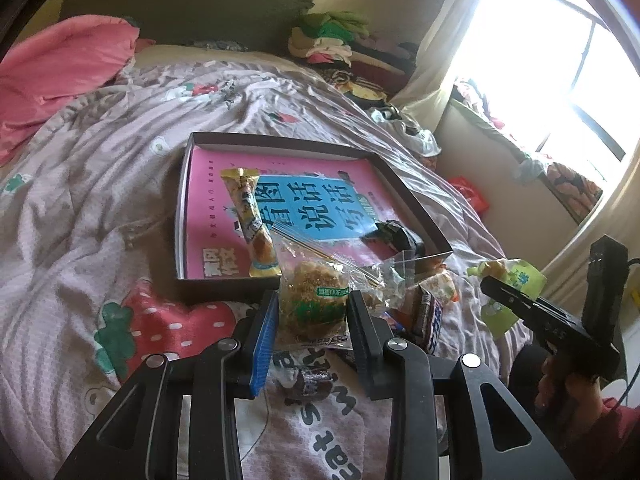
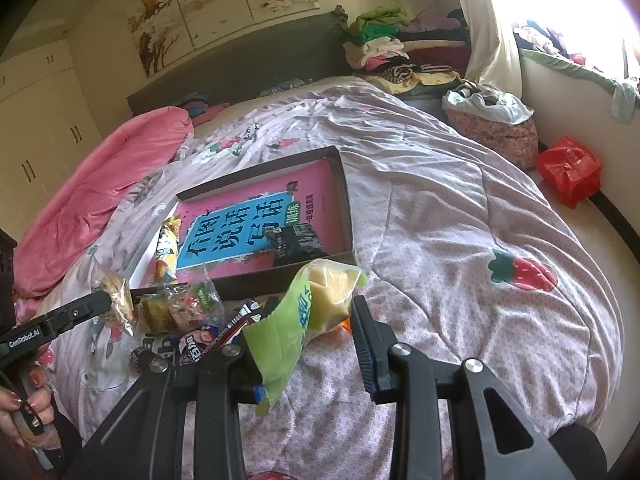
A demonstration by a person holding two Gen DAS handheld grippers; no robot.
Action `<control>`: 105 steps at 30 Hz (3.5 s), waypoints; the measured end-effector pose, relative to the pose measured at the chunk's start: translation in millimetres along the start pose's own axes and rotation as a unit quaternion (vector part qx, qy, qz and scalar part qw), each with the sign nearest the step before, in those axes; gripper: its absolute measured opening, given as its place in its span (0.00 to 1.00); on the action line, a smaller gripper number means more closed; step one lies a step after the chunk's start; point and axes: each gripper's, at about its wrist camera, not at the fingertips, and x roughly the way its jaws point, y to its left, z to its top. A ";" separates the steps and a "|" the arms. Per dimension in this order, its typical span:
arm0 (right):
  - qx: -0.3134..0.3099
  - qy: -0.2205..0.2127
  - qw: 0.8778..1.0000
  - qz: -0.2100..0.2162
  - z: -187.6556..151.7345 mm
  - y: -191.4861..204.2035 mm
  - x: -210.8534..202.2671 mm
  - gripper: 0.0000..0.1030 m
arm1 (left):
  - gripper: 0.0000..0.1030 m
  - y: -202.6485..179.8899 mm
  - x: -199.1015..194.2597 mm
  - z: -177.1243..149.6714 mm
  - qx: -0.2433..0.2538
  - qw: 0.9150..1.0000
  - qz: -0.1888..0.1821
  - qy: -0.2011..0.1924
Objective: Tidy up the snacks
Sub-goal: 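Carry the bread bag with left tool while right tool carries the green packet over the tray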
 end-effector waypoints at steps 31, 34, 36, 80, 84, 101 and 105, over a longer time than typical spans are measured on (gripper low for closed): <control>-0.025 -0.018 0.999 0.020 15.8 24.1 -4.5 0.34 | 0.35 19.4 -18.2 9.6 -0.020 0.998 0.033 -0.040; -0.026 -0.020 0.999 0.020 17.5 25.9 -4.1 0.34 | 0.34 20.5 -19.4 10.4 -0.021 0.998 0.035 -0.043; -0.027 -0.021 0.999 0.021 19.1 27.0 -3.7 0.34 | 0.35 21.4 -19.6 11.1 -0.022 0.998 0.037 -0.045; -0.043 -0.024 0.998 0.049 54.2 52.8 30.6 0.34 | 0.35 34.6 -11.8 29.4 -0.042 0.996 0.059 -0.058; -0.045 -0.021 0.997 0.052 57.9 56.7 37.7 0.34 | 0.35 35.6 -4.0 34.3 -0.045 0.995 0.064 -0.054; -0.045 -0.004 0.997 0.065 60.7 67.2 57.8 0.34 | 0.35 45.0 27.5 39.9 -0.042 0.995 0.087 -0.035; -0.045 -0.004 0.997 0.065 61.0 67.8 58.3 0.34 | 0.35 45.6 31.4 38.7 -0.040 0.995 0.088 -0.033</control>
